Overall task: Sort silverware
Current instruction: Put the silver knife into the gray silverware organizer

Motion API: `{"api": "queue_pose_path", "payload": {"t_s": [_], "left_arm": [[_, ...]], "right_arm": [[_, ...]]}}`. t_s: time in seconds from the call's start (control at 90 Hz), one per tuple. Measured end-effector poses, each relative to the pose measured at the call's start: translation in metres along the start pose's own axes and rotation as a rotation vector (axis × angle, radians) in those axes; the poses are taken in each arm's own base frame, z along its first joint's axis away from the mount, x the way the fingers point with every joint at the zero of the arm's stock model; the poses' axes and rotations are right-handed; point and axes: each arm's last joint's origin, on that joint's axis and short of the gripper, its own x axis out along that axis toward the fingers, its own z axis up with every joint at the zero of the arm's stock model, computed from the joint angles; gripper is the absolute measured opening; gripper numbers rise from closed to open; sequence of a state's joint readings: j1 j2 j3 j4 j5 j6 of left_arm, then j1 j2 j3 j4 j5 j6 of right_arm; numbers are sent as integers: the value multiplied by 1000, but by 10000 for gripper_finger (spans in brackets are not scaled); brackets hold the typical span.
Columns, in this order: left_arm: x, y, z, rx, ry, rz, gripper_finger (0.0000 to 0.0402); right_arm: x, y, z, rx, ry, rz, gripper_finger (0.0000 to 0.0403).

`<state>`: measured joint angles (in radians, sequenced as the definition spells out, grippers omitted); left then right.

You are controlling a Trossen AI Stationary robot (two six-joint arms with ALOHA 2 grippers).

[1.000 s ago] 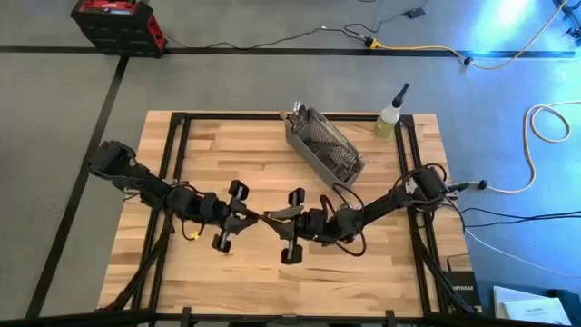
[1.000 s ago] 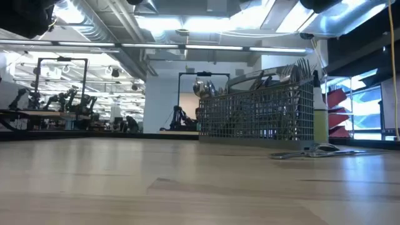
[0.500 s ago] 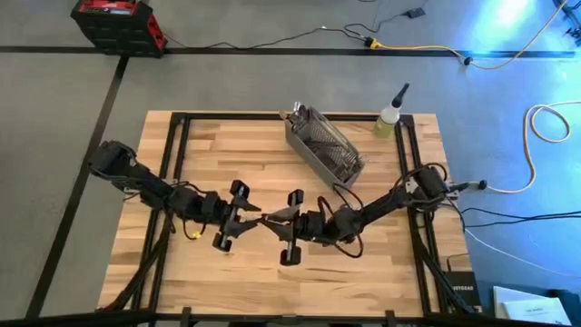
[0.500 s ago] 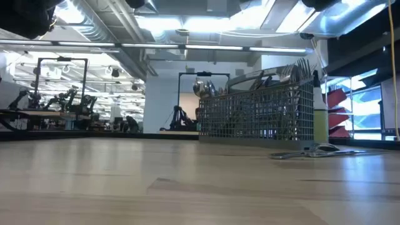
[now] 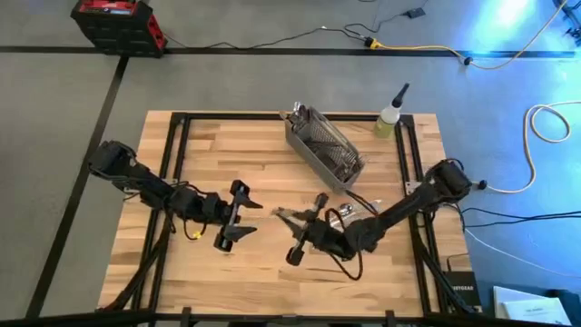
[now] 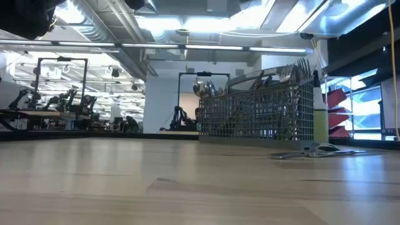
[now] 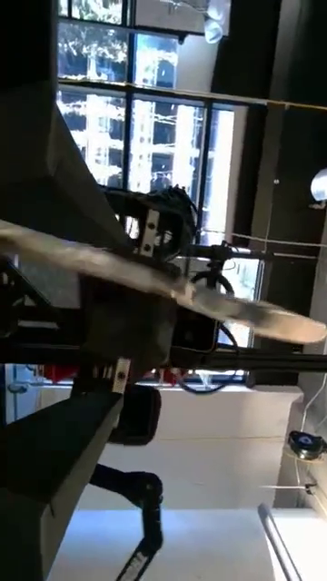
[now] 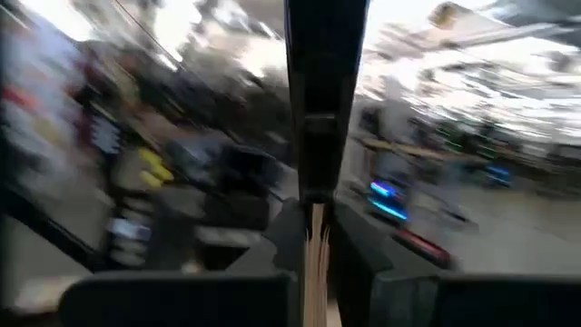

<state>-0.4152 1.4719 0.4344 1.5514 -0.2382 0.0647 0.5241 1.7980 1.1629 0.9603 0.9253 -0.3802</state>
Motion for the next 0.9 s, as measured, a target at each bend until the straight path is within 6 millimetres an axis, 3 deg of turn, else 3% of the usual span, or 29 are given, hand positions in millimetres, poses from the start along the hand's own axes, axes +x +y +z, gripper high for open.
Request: {"api": "queue_pose_path", "payload": {"t_s": [0.167,0.289,0.467,0.6,0.744,0.9], "left_arm": [[-1,0,-5,16,54,3,262],[-1,0,-13,43,134,3,263],[-4,-1,-24,32,242,-4,263],[-6,-3,-31,47,318,-15,263],[-8,-4,-36,67,375,-22,263],[-9,-4,-37,80,383,-19,263]], "right_arm": [[1,-21,15,-140,108,-141,10],[18,-65,10,-155,135,-173,10],[36,-148,-30,-91,194,-216,9],[37,-194,-55,-71,211,-304,9],[39,-227,-76,18,241,-296,9],[47,-243,-93,22,279,-349,8]]}}
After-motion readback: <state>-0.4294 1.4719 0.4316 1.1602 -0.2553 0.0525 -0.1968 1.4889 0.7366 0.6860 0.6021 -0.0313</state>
